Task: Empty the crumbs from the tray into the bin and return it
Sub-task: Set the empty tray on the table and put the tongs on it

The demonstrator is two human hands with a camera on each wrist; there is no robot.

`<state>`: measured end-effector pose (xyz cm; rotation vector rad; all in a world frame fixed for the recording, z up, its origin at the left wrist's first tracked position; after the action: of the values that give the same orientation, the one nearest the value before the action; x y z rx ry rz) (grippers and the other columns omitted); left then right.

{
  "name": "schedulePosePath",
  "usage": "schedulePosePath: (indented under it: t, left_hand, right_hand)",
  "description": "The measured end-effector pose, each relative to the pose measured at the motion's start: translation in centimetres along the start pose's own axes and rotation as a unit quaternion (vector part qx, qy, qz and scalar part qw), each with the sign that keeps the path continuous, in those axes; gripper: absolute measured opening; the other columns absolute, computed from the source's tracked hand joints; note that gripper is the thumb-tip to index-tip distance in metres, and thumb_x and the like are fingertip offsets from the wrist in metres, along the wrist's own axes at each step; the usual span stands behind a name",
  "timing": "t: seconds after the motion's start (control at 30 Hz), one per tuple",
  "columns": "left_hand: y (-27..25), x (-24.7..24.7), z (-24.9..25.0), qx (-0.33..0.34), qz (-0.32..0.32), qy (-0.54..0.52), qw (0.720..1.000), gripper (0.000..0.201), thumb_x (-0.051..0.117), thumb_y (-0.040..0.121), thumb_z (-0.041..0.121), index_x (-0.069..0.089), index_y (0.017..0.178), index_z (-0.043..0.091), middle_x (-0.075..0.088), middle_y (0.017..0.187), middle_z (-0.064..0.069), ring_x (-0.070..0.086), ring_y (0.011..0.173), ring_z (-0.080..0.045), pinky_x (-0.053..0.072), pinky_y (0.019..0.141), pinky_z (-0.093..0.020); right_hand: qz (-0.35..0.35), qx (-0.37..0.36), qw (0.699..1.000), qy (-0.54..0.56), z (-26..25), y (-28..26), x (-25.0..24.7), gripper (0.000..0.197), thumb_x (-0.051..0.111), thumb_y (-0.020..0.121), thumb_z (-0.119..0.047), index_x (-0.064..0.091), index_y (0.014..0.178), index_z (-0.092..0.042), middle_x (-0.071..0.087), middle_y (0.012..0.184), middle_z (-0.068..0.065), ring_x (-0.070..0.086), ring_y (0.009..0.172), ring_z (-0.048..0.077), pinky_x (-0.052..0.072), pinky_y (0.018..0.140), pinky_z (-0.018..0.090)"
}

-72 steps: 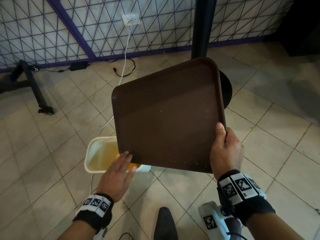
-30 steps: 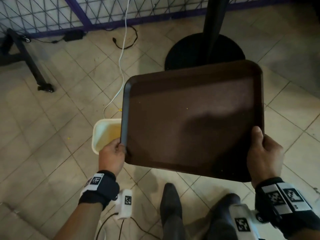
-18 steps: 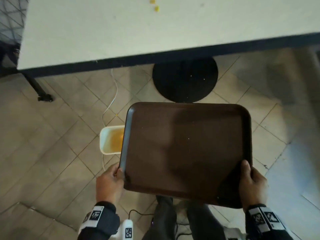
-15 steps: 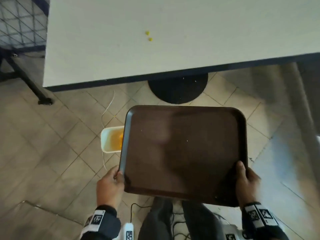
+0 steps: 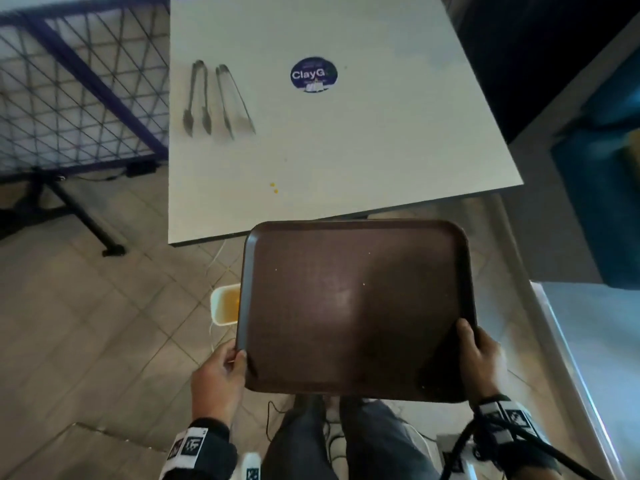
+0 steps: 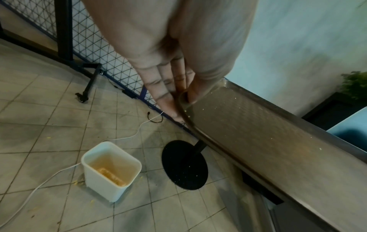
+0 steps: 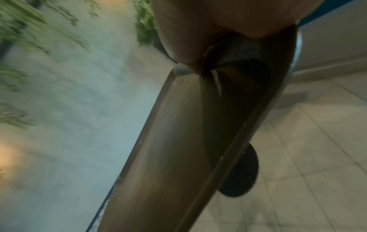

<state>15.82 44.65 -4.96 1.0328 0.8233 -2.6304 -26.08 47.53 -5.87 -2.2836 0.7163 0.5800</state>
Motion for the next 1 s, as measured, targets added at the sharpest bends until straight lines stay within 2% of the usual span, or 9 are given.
schedulePosePath:
  t: [0.1, 0.23, 0.37, 0.5, 0.6, 0.7, 0.8, 0.9, 1.0]
  left_hand:
    - [0.1, -0.6, 2.4, 0.016, 0.02, -0.006, 1.0, 0.024, 0.066, 0.092, 0.012, 0.07, 0.116, 0.013, 0.071, 0.091, 0.002, 0.068, 0.083, -0.016, 0.052, 0.084, -0.031]
    - [1.4, -1.0, 5.3, 0.038, 0.042, -0.007, 0.998, 0.03, 0.069, 0.089, 0.012, 0.07, 0.119, 0.01, 0.075, 0.098, -0.006, 0.069, 0.086, -0.02, 0.052, 0.089, -0.036]
    - [2.9, -1.5, 8.9, 0.07, 0.084, -0.019, 0.994, 0.024, 0.075, 0.084, 0.007, 0.074, 0.108, 0.008, 0.075, 0.089, -0.01, 0.066, 0.078, -0.017, 0.047, 0.082, -0.03]
    - [5.2, -1.6, 12.2, 0.067, 0.095, -0.034, 0.993, 0.025, 0.074, 0.085, 0.009, 0.074, 0.11, 0.009, 0.075, 0.09, -0.012, 0.068, 0.081, -0.023, 0.048, 0.082, -0.033]
    - [7.4, -1.8, 14.8, 0.076, 0.105, -0.04, 0.991, 0.021, 0.071, 0.087, 0.011, 0.073, 0.108, 0.012, 0.072, 0.086, -0.007, 0.065, 0.081, -0.024, 0.047, 0.082, -0.032]
    - [10.4, -1.8, 17.0, 0.083, 0.114, -0.051, 0.989, 0.024, 0.072, 0.086, 0.009, 0.073, 0.11, 0.009, 0.075, 0.094, -0.01, 0.068, 0.087, -0.026, 0.049, 0.085, -0.034]
    - [13.9, -1.9, 19.4, 0.087, 0.119, -0.059, 0.987, 0.023, 0.071, 0.086, 0.01, 0.073, 0.108, 0.014, 0.075, 0.092, -0.007, 0.068, 0.09, -0.026, 0.047, 0.082, -0.034]
    - [17.8, -1.8, 21.9, 0.087, 0.096, -0.047, 0.99, 0.022, 0.067, 0.089, 0.014, 0.072, 0.109, 0.021, 0.07, 0.086, 0.002, 0.064, 0.089, -0.025, 0.044, 0.081, -0.033]
    - [22.0, -1.4, 23.5, 0.083, 0.073, -0.022, 0.994, 0.021, 0.063, 0.091, 0.017, 0.07, 0.109, 0.024, 0.074, 0.095, 0.0, 0.064, 0.091, -0.027, 0.049, 0.082, -0.036]
  right_hand:
    - [0.004, -0.038, 0.999, 0.017, -2.5, 1.0, -1.8, 0.025, 0.049, 0.099, -0.028, 0.064, 0.101, -0.008, 0.064, 0.09, 0.013, 0.058, 0.075, 0.021, 0.037, 0.057, 0.023]
    - [0.007, -0.082, 0.996, 0.027, -6.3, 3.1, -3.4, 0.015, 0.052, 0.097, -0.02, 0.059, 0.108, -0.012, 0.064, 0.1, 0.011, 0.058, 0.088, 0.029, 0.042, 0.071, 0.034]
    - [0.003, -0.12, 0.992, 0.024, -10.6, 5.6, -4.3, 0.018, 0.053, 0.095, -0.012, 0.055, 0.112, -0.016, 0.062, 0.099, 0.007, 0.056, 0.084, 0.026, 0.037, 0.072, 0.032]
    - [0.0, -0.142, 0.99, -0.012, -14.3, 8.9, -4.3, 0.026, 0.055, 0.091, -0.012, 0.058, 0.116, -0.02, 0.068, 0.1, 0.01, 0.061, 0.091, 0.031, 0.042, 0.075, 0.035]
    - [-0.008, -0.162, 0.986, -0.032, -17.7, 11.5, -3.8, 0.033, 0.057, 0.087, -0.005, 0.061, 0.119, -0.014, 0.067, 0.108, 0.014, 0.06, 0.101, 0.034, 0.043, 0.08, 0.036]
    - [-0.009, -0.18, 0.981, -0.072, -21.4, 14.3, -3.2, 0.038, 0.058, 0.083, 0.001, 0.063, 0.119, -0.007, 0.059, 0.112, 0.016, 0.056, 0.103, 0.034, 0.041, 0.09, 0.039]
    - [-0.016, -0.194, 0.976, -0.098, -24.9, 17.2, -2.1, 0.037, 0.06, 0.082, 0.0, 0.064, 0.119, -0.007, 0.055, 0.103, 0.01, 0.055, 0.097, 0.032, 0.04, 0.086, 0.035]
    - [-0.032, -0.191, 0.972, -0.135, -28.1, 20.1, -0.5, 0.035, 0.059, 0.084, -0.006, 0.063, 0.118, -0.01, 0.058, 0.106, 0.01, 0.056, 0.1, 0.03, 0.041, 0.084, 0.034]
    - [-0.048, -0.183, 0.967, -0.171, -31.3, 22.4, 0.8, 0.032, 0.056, 0.083, -0.004, 0.065, 0.114, -0.007, 0.063, 0.108, 0.013, 0.055, 0.093, 0.027, 0.04, 0.079, 0.032]
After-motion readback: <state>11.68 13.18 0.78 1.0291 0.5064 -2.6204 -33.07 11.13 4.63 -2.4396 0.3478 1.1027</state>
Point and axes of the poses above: each hand's wrist, its own y-axis towards the middle knuckle, its own x-axis out of the palm, z = x × y, the point moved 4 cm from there along y, towards the middle knuckle
